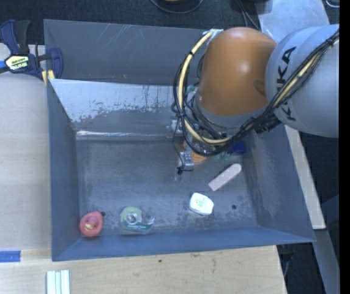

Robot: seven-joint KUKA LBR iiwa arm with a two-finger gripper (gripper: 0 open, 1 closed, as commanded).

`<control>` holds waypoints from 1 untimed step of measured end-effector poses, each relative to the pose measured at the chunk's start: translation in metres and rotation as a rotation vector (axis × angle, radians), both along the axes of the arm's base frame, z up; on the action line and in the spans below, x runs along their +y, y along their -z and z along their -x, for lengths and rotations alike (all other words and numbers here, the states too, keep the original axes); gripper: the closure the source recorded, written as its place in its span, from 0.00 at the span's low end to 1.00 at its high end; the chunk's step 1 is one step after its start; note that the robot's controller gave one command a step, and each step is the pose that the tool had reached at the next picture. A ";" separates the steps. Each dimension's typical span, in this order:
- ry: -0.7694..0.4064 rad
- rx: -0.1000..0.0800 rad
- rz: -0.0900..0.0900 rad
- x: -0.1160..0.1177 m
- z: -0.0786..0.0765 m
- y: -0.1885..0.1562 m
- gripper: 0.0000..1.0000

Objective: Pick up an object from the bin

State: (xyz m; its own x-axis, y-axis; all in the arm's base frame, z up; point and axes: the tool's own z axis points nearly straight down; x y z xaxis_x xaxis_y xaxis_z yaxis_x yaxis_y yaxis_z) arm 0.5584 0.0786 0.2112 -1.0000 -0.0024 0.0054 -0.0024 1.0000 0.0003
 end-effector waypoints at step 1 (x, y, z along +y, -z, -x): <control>0.003 -0.009 -0.001 -0.001 -0.002 -0.005 0.00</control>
Offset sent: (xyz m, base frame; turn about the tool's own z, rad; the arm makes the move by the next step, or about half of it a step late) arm -0.0559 0.0512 -0.1412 -0.1050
